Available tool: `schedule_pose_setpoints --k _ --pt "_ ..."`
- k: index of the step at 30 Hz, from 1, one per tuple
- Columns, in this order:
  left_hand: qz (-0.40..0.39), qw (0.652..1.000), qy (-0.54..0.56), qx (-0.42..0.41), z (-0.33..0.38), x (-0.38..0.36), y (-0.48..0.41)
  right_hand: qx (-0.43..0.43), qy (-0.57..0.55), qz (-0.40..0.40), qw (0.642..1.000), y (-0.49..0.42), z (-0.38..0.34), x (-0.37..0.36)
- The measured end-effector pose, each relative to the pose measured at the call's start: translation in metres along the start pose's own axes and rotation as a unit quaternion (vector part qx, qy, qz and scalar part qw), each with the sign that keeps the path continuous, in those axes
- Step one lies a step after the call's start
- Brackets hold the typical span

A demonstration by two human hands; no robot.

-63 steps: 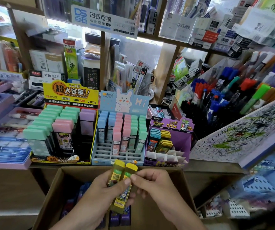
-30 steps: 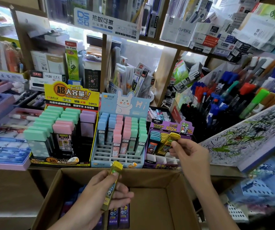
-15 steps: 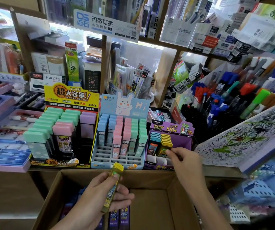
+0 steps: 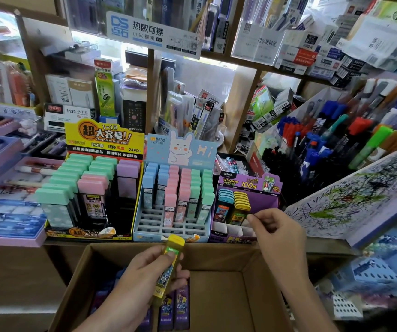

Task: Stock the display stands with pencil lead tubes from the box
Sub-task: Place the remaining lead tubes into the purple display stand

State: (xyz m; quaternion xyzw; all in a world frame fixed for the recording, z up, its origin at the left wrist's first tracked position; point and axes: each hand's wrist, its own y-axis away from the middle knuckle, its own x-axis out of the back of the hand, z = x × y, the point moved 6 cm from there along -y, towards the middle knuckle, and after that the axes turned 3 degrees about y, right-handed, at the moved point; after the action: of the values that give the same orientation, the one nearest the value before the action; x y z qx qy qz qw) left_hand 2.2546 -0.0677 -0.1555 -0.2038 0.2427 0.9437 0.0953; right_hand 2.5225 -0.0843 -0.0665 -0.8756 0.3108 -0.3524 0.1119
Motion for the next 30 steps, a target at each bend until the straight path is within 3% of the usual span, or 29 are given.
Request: schedule_pose_setpoints --k 3,5,9,12,21,30 --pt "-0.009 0.998 -0.049 -0.026 0.001 0.001 -0.001 -0.012 -0.032 -0.033 0.999 0.012 -0.011 -0.002" --pt "-0.029 0.996 -0.082 -0.037 0.002 -0.001 -0.001 -0.035 -0.060 -0.109 0.992 0.024 -0.017 -0.015" --pt "-0.079 0.988 -0.126 -0.053 0.003 -0.006 0.002 -0.123 -0.136 -0.277 0.943 0.057 -0.025 -0.053" --pt "-0.109 0.975 -0.177 -0.075 0.006 -0.009 0.005 -0.163 -0.179 -0.328 0.913 0.074 -0.028 -0.073" --pt "-0.105 0.940 -0.308 -0.101 0.007 -0.008 0.005 -0.187 -0.228 -0.325 0.899 0.077 -0.023 -0.075" --pt "-0.038 0.856 -0.516 -0.002 0.005 0.030 -0.006 -0.197 -0.253 -0.210 0.924 0.048 -0.001 -0.039"
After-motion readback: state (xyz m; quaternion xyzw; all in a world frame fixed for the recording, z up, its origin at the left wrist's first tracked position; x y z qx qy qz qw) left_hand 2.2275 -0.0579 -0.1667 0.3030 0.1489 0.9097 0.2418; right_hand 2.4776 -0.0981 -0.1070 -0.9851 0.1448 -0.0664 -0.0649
